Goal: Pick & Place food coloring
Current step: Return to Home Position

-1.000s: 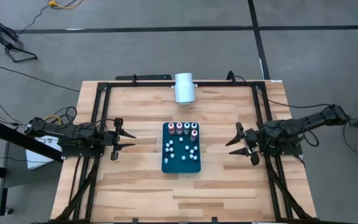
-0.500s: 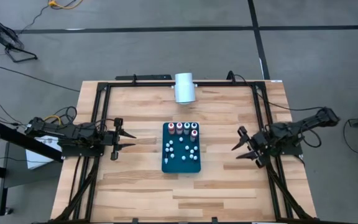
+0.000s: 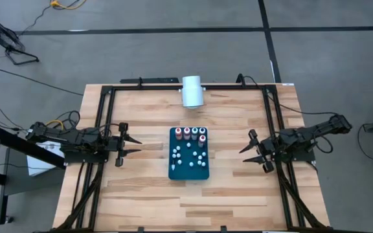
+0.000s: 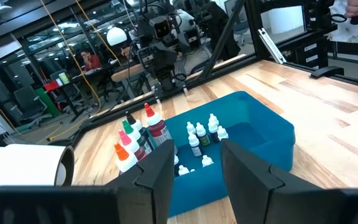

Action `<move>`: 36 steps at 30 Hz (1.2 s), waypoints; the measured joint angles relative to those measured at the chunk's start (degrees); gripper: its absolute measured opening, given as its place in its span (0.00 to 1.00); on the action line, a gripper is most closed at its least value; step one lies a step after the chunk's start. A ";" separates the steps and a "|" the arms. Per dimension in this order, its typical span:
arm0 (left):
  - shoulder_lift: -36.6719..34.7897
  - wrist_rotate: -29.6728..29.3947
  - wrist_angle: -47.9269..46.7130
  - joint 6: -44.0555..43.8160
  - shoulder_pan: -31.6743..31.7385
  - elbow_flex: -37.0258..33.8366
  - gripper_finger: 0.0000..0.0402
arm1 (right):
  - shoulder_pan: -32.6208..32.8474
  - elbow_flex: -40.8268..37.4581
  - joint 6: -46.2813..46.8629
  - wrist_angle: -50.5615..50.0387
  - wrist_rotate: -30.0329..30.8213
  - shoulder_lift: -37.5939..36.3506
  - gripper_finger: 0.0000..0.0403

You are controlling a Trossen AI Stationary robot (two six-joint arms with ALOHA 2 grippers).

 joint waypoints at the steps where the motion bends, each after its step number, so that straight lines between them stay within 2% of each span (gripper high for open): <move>1: 0.00 0.00 0.00 0.00 0.01 0.00 0.31 | -0.22 0.00 0.25 0.00 0.00 0.89 0.41; 10: 0.00 0.01 0.00 -0.04 -0.01 0.00 0.31 | -0.31 0.00 1.79 -0.11 0.09 6.89 0.41; 16: 0.02 0.02 0.00 0.01 0.00 0.00 0.31 | -0.31 -0.02 1.87 -0.13 0.09 7.79 0.41; 19: 0.00 0.00 0.00 -0.08 0.01 0.00 0.31 | -0.31 -0.04 5.03 0.04 0.43 7.77 0.40; 24: 0.00 0.00 0.00 -0.08 -0.01 0.00 0.31 | -0.31 -0.07 5.25 0.20 0.20 7.17 0.41; 36: 0.00 0.00 0.00 -0.07 -0.01 0.00 0.31 | -0.57 -0.07 5.20 0.11 0.14 -0.73 0.41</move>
